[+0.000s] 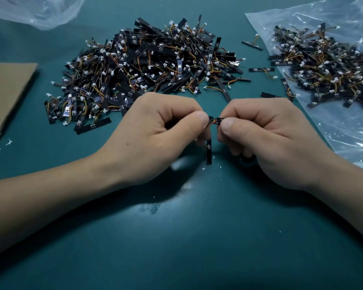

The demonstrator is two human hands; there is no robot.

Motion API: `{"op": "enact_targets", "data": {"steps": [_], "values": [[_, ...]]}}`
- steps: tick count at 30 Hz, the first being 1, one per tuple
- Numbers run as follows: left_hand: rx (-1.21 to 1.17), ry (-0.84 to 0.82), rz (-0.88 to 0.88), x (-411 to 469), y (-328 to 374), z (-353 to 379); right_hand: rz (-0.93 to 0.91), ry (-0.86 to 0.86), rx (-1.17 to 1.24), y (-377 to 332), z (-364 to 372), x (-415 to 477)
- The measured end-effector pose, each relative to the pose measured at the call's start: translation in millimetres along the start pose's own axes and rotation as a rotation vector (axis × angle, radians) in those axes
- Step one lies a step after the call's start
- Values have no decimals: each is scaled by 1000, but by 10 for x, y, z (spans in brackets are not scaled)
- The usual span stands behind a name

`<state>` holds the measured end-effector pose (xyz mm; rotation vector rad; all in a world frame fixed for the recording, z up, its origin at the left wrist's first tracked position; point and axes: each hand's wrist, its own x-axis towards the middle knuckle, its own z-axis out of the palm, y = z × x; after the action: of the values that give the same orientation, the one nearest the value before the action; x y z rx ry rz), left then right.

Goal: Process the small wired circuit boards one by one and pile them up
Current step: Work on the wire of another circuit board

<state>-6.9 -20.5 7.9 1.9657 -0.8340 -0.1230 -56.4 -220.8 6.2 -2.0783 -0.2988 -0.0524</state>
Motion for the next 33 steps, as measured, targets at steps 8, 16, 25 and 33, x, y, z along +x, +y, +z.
{"op": "enact_targets", "data": {"steps": [8,16,25,33], "values": [[6,-15,-2,-16,-1,-2,-38,-5,-82,2,-1,-14],[-1,-10,25,-24,-1,-2,-56,-8,-46,-5,-6,-18],[-22,-11,-2,-3,-5,-4,-48,-17,-55,-5,8,-5],[-32,-44,20,-17,-13,-18,-71,-18,-40,-26,-6,-22]]}}
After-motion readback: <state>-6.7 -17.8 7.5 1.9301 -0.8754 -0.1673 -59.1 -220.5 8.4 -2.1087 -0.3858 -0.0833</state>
